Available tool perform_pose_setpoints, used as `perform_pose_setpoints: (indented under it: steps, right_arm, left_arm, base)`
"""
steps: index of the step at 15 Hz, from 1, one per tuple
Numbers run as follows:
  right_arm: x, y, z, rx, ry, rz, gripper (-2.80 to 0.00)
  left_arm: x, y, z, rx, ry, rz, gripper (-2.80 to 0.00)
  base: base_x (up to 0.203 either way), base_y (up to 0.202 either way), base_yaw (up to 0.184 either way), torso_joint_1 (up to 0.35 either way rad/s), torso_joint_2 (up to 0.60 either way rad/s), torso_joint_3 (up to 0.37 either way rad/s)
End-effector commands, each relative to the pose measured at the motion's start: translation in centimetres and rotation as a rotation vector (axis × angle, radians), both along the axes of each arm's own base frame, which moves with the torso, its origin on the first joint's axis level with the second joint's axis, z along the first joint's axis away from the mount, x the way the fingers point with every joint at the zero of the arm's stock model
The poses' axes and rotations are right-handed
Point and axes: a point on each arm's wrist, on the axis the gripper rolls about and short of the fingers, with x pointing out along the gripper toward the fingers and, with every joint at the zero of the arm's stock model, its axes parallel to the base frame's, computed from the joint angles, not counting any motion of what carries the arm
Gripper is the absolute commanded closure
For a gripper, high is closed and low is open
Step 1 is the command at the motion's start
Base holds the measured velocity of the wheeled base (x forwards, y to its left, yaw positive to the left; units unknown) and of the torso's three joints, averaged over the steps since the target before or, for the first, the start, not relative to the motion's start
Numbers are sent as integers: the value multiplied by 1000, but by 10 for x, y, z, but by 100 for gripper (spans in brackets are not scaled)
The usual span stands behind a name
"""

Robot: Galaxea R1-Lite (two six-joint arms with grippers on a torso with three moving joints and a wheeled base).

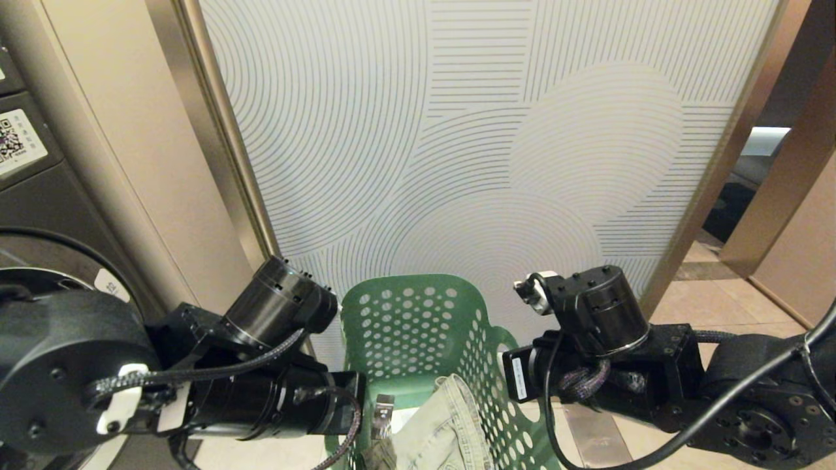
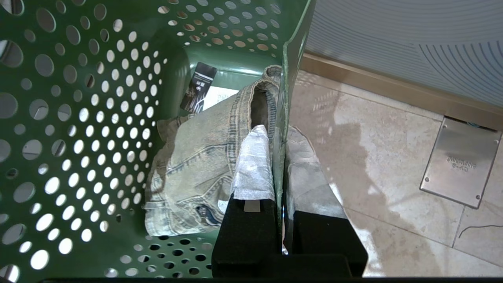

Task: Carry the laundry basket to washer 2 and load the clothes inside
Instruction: Pick up the clothes basket and put it beside the washing machine

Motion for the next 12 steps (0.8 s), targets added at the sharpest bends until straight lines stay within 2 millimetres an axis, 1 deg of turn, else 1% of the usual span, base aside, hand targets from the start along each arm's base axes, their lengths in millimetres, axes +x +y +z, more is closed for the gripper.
perform_pose_setpoints:
  steps: [1,5,9,10,12]
  right_arm:
    - [0,0,-1,3,2,-5,0]
    - [-2,-4,-5,1,18,-11,0]
    - [-2,-5,-5,-2,17,-15,0]
    - [-2,-5,-5,-2,17,-15,0]
    - [-2,-5,-6,-3,18,-15,0]
  left_arm:
    - [1,0,-1,3,6,3,0]
    - [0,0,-2,4,8,4,0]
    - [0,0,-2,5,9,3,0]
    - [0,0,-2,5,9,4,0]
    - [0,0,-2,4,8,5,0]
  base:
    - [0,0,0,0,0,0]
    - [0,0,0,0,0,0]
    - [0,0,0,0,0,0]
    - [4,-11,73,1,-2,4]
    - [2,-6,144,1,-1,2]
